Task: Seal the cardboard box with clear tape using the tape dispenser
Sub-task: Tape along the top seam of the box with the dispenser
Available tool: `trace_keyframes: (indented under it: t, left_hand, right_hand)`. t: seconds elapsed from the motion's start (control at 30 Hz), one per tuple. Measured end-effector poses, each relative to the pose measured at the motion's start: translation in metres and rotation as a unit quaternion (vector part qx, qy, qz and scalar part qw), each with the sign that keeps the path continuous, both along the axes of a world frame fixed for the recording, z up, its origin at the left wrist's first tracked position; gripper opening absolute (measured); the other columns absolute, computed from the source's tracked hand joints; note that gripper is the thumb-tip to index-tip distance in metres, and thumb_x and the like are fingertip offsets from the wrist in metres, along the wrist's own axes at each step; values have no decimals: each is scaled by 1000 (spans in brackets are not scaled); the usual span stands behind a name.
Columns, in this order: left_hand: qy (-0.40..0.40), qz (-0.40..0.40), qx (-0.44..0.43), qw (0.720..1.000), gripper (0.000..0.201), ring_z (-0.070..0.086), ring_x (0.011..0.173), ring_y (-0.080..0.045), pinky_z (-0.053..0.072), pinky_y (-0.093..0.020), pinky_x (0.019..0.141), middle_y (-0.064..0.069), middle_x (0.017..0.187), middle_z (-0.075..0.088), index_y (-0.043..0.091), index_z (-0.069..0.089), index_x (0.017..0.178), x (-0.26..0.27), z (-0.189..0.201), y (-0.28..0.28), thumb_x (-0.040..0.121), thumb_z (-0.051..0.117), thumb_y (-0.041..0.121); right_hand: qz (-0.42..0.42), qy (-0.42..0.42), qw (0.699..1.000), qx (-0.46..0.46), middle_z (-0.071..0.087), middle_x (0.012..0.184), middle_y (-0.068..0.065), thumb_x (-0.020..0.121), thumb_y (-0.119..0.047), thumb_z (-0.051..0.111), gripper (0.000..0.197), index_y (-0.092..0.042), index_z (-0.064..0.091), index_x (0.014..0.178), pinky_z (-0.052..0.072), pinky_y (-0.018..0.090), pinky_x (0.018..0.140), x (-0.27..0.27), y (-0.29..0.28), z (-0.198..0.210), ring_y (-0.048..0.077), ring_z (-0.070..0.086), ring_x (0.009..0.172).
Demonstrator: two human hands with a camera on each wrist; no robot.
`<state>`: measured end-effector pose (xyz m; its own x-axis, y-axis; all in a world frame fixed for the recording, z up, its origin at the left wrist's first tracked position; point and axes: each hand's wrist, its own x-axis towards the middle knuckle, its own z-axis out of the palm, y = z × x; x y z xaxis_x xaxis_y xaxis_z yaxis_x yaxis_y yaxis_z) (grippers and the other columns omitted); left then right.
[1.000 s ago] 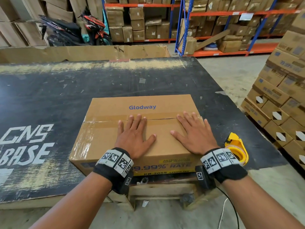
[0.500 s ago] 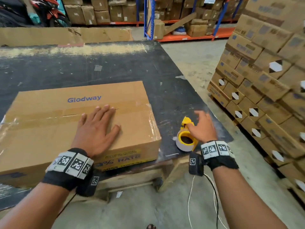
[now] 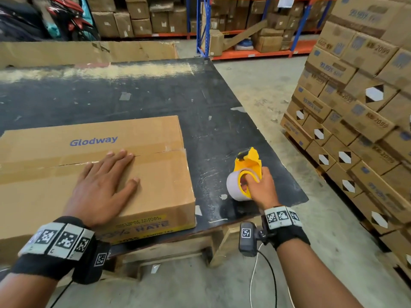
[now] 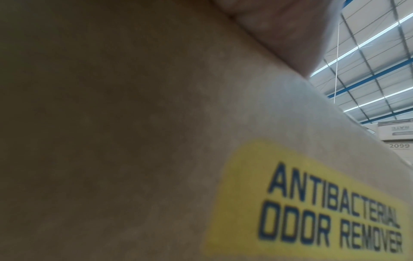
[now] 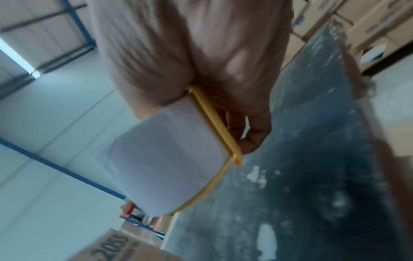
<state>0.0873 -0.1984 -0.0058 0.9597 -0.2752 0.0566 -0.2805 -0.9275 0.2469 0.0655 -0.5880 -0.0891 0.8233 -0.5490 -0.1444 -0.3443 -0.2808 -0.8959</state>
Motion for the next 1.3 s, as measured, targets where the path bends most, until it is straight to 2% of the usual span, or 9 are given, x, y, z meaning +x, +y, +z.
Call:
trace_keyframes:
  t: [0.07, 0.2, 0.37, 0.47, 0.63, 0.73, 0.93, 1.07, 1.3]
  left_hand:
    - [1, 2, -1, 1000, 75, 19, 159, -13, 16, -48, 128, 13, 170, 26, 36, 29, 159, 0, 0, -1, 92, 25, 69]
    - [4, 4, 2, 1000, 75, 18, 159, -11, 14, -47, 128, 14, 170, 23, 37, 26, 160, -1, 2, -3, 93, 24, 69]
    - [7, 7, 0, 1000, 73, 15, 159, -9, 11, -46, 129, 15, 171, 20, 39, 23, 161, -1, 3, -2, 94, 25, 68]
    - [4, 8, -3, 1000, 74, 15, 159, -8, 12, -46, 129, 15, 171, 20, 39, 25, 161, -1, 2, -2, 93, 24, 69]
    - [12, 4, -19, 1000, 74, 9, 160, -7, 5, -43, 130, 15, 172, 17, 38, 24, 161, -1, 3, -4, 94, 28, 67]
    - [15, 13, -64, 998, 75, 11, 160, -8, 10, -45, 130, 15, 170, 24, 34, 31, 159, -4, 9, 8, 91, 37, 67]
    - [17, 123, -32, 992, 87, 16, 160, -15, 11, -52, 129, 11, 171, 23, 33, 32, 158, -3, 28, 127, 84, 26, 78]
    - [53, 114, 25, 992, 87, 4, 160, -12, 8, -52, 130, 12, 173, 11, 35, 15, 163, -10, 16, 183, 89, 14, 80]
    - [63, 90, 10, 994, 83, 5, 160, -9, 10, -47, 128, 19, 172, 8, 38, 13, 163, -7, 16, 197, 91, 27, 78]
  right_hand:
    - [15, -59, 994, 86, 64, 93, 6, 85, -15, 65, 30, -10, 56, 113, 48, 25, 59, 6, 3, 21, 18, 61, 73]
    - [139, -119, 971, 157, 58, 89, 0, 75, -21, 60, 37, -27, 52, 111, 40, 31, 63, 34, 23, 82, 15, 50, 72]
    - [344, -181, 921, -10, 68, 102, -1, 79, -27, 73, 54, -32, 53, 129, 51, 28, 82, 84, 77, 138, 14, 66, 91]
    - [406, -211, 880, -128, 57, 88, -17, 82, -36, 77, 56, -24, 54, 132, 48, 22, 71, 99, 110, 144, 3, 60, 79]
    - [449, -197, 852, -182, 56, 103, -29, 84, -40, 77, 58, -28, 50, 134, 46, 18, 72, 105, 127, 140, 1, 61, 88]
    - [446, -178, 858, -180, 61, 99, -22, 83, -41, 78, 58, -31, 50, 132, 44, 18, 69, 106, 127, 140, 1, 62, 88]
    - [450, -140, 861, -192, 63, 106, -18, 79, -46, 78, 63, -36, 46, 133, 44, 22, 69, 107, 131, 144, 0, 61, 92]
    - [463, -112, 850, -226, 65, 115, -13, 70, -58, 73, 70, -39, 47, 132, 49, 28, 71, 108, 140, 155, 4, 62, 99]
    - [552, -96, 798, -221, 64, 117, -14, 69, -61, 69, 65, -49, 43, 127, 57, 35, 78, 122, 260, 193, 3, 61, 103]
